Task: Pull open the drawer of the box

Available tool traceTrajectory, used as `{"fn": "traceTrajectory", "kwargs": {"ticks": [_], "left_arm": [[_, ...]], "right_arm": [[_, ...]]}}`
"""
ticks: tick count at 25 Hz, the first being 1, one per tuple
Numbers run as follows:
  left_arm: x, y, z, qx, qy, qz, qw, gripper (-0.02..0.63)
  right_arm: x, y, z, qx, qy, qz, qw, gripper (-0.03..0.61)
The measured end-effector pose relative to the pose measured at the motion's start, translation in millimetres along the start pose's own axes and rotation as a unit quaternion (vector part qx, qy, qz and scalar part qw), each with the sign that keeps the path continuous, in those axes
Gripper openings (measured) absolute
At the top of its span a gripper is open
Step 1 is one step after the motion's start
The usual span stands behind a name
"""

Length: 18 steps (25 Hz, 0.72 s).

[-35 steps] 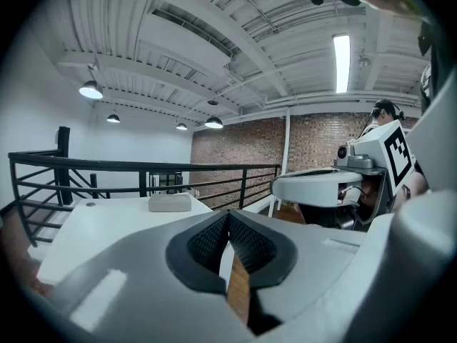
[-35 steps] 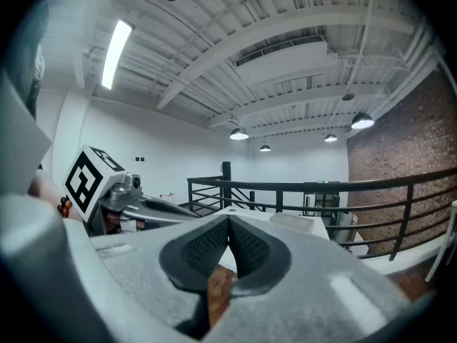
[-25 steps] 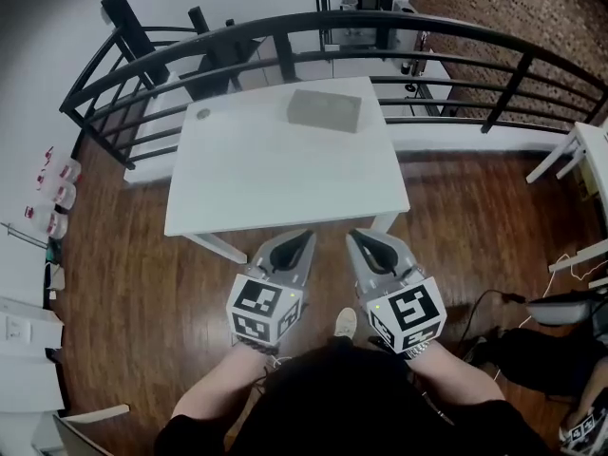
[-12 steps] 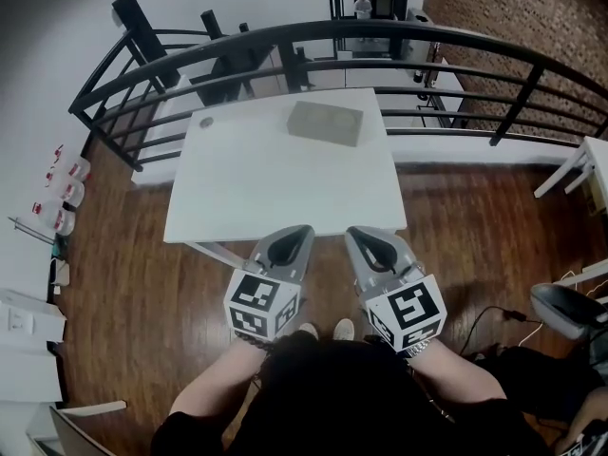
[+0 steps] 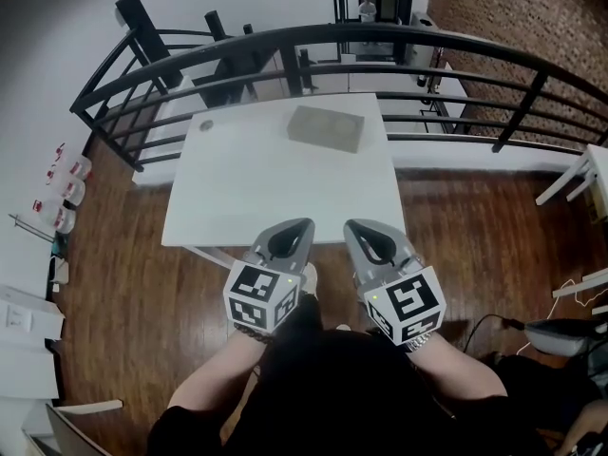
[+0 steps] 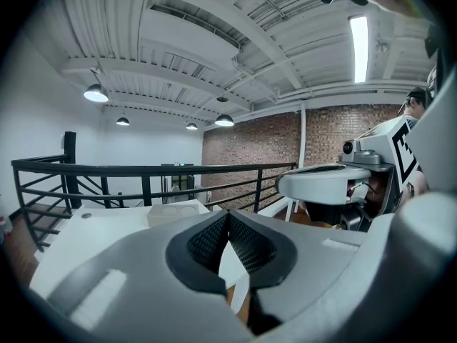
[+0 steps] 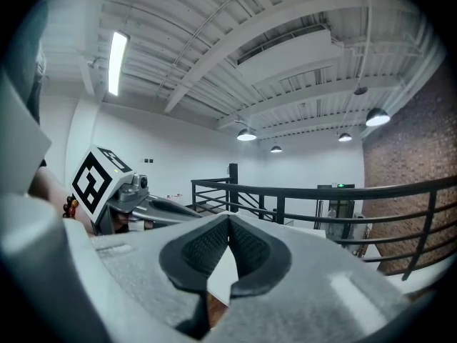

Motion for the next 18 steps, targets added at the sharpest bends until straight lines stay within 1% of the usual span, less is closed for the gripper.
{"fn": "traceTrajectory", "kwargs": {"ticks": [11, 14, 18], "left_arm": [[42.5, -0.3, -42.2, -0.003, -0.007, 0.008, 0.9999, 0.015], [57.5, 1.5, -58.1, -0.001, -0.010, 0.011, 0.9999, 0.015], [79.5, 0.0, -82.4, -0.005, -0.018, 0.006, 0.9998, 0.015]], "right_arm": [[45.9, 8.2, 26.8, -0.003, -0.008, 0.007, 1.000, -0.008], [63.5, 12.4, 37.1, -0.003, -0.014, 0.004, 1.000, -0.008], [91.8, 17.1, 50.5, 0.001, -0.020, -0.001, 1.000, -0.008]]}}
Point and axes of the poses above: the fingertips, and each gripper's own axes: x forward along the fingers, z to its right, y out of its top, the point moved 10 cm from there along -x, backward along the fingers, and after that the axes turned 12 degrees about x, right-handed, at the moved point
